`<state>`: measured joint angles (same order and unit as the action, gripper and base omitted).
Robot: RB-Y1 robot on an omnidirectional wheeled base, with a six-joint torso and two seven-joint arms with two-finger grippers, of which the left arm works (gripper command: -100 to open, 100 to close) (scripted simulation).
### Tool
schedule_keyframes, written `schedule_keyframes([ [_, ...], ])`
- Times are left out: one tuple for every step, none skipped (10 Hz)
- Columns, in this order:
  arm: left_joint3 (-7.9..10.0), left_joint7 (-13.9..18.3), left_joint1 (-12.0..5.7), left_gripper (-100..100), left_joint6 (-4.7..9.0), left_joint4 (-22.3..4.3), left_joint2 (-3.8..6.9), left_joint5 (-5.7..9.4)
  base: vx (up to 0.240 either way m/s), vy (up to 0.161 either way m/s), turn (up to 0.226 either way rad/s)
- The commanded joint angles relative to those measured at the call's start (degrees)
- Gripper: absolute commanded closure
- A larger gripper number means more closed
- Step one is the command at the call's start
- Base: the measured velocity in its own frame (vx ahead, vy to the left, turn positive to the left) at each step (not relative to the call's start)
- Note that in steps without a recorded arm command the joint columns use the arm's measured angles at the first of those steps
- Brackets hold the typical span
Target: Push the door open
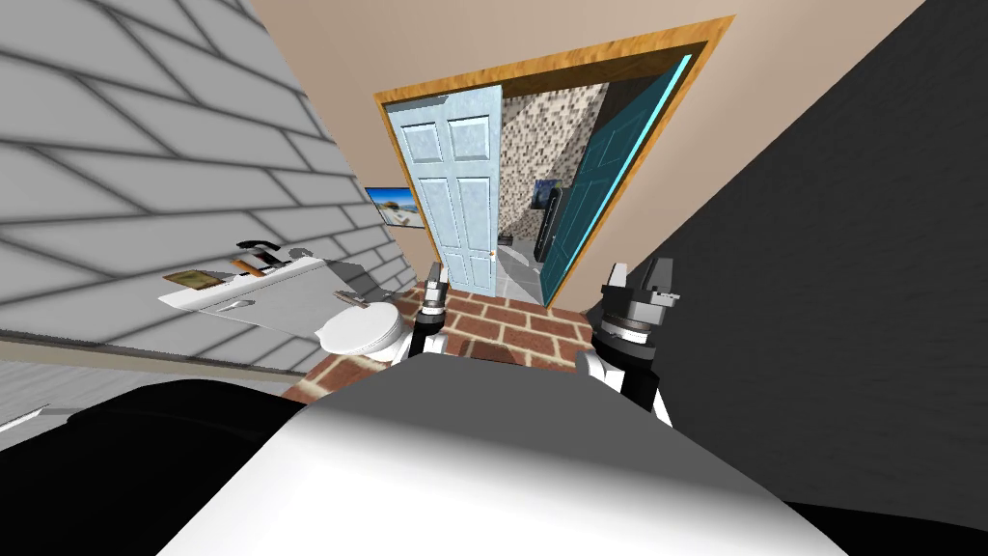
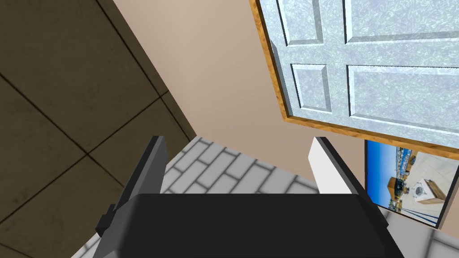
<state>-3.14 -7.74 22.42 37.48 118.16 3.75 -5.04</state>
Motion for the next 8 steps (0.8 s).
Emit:
schedule_keyframes([
  [-0.24,-0.1,-1.15,-100,0.06,-2.3,-0.03,0.10,0.128,-0.010,-0.013],
  [-0.22,-0.1,-1.61,-100,0.19,-3.4,0.09,0.25,0.115,0.015,-0.011],
  [-0.20,0.0,-2.07,-100,0.32,-4.6,0.20,0.40,0.103,0.002,-0.020],
  [-0.18,0.0,-2.54,-100,0.45,-5.7,0.32,0.55,0.097,-0.006,-0.012],
  [-0.16,0.1,-3.03,-100,0.58,-7.0,0.43,0.71,0.091,0.006,-0.010],
  [-0.14,0.1,-3.56,-100,0.73,-8.3,0.53,0.88,0.092,0.014,-0.015],
  [-0.12,0.2,-4.10,-100,0.88,-9.7,0.62,1.05,0.092,0.020,-0.013],
  [-0.10,0.2,-4.64,-100,1.03,-11.0,0.72,1.22,0.090,0.019,-0.019],
])
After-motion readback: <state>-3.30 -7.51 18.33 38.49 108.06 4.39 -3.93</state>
